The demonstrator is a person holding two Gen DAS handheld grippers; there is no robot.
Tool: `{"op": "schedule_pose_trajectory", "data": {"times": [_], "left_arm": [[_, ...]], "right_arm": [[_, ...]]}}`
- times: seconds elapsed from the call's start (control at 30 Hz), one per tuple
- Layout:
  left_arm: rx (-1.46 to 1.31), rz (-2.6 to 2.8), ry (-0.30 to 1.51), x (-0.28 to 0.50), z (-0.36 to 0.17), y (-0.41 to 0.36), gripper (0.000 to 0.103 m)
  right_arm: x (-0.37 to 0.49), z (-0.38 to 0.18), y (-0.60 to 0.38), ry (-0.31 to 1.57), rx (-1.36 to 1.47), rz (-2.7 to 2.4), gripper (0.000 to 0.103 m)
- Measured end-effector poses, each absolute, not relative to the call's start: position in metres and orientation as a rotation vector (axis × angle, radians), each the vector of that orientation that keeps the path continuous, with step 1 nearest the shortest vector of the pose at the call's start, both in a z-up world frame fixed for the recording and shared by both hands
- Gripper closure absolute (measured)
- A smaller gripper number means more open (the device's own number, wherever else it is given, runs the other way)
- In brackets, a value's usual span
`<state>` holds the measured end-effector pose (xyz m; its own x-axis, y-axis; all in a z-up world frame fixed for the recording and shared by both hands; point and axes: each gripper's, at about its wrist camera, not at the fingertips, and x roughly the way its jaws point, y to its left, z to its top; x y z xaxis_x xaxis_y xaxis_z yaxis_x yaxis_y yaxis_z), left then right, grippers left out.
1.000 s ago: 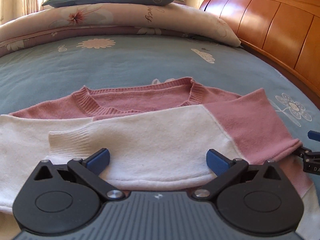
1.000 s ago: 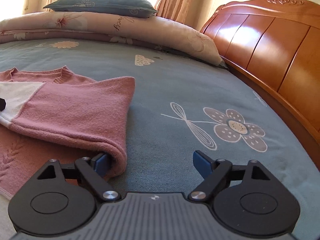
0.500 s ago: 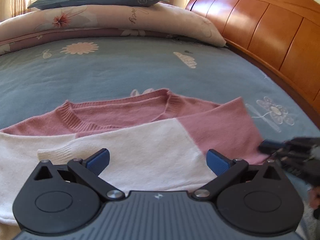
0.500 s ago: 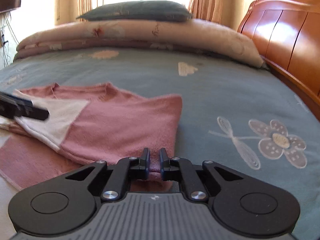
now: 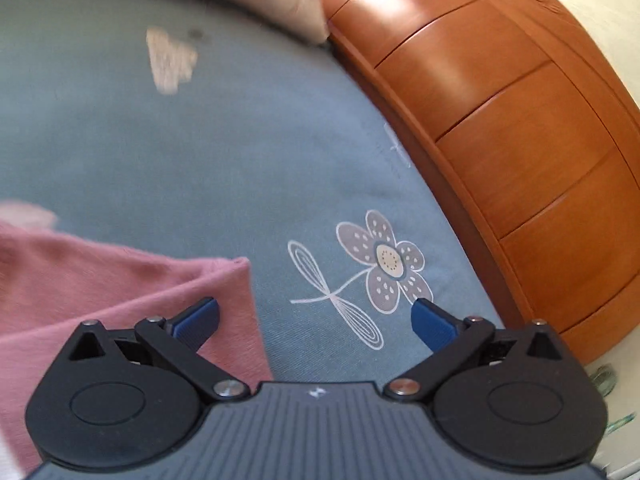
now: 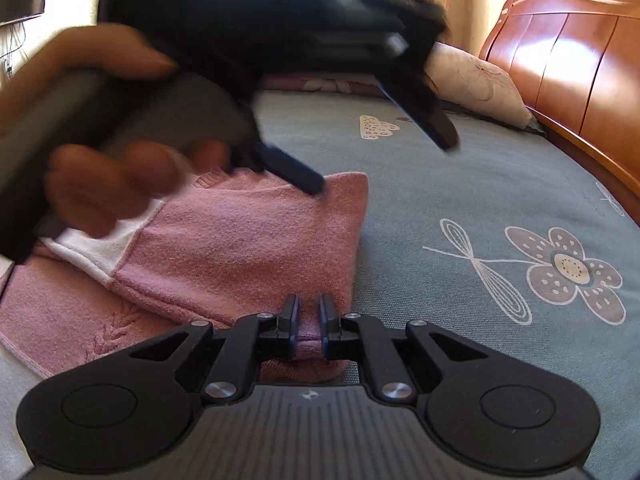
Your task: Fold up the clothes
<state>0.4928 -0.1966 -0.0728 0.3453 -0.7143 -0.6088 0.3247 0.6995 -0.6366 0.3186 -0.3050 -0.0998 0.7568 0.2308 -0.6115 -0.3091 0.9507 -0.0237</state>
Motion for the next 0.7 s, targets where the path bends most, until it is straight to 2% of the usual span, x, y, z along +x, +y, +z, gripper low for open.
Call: {"op": "schedule_pose_trajectory", "data": {"times": [0.13,0.33,0.7], "left_arm": [[-0.477,-0.685,1.0,0.51,-0.093,-0.205,0.002],[-0.425,-0.672,0.925,0.499,-0.073,-0.2,0.002],[-0.474,-0.742,1.017,0.519,-0.091,-0.217,0.002]], "right_arm": [[0.321,-0.1,-0.309,0.647,-0.11,0.306,0.091],[0.325,-0.099,-0.319,0.655,-0.035,0.329,0.09],[0.327,-0.101,-0.319,0.654,-0.027,0.331,0.089]]}}
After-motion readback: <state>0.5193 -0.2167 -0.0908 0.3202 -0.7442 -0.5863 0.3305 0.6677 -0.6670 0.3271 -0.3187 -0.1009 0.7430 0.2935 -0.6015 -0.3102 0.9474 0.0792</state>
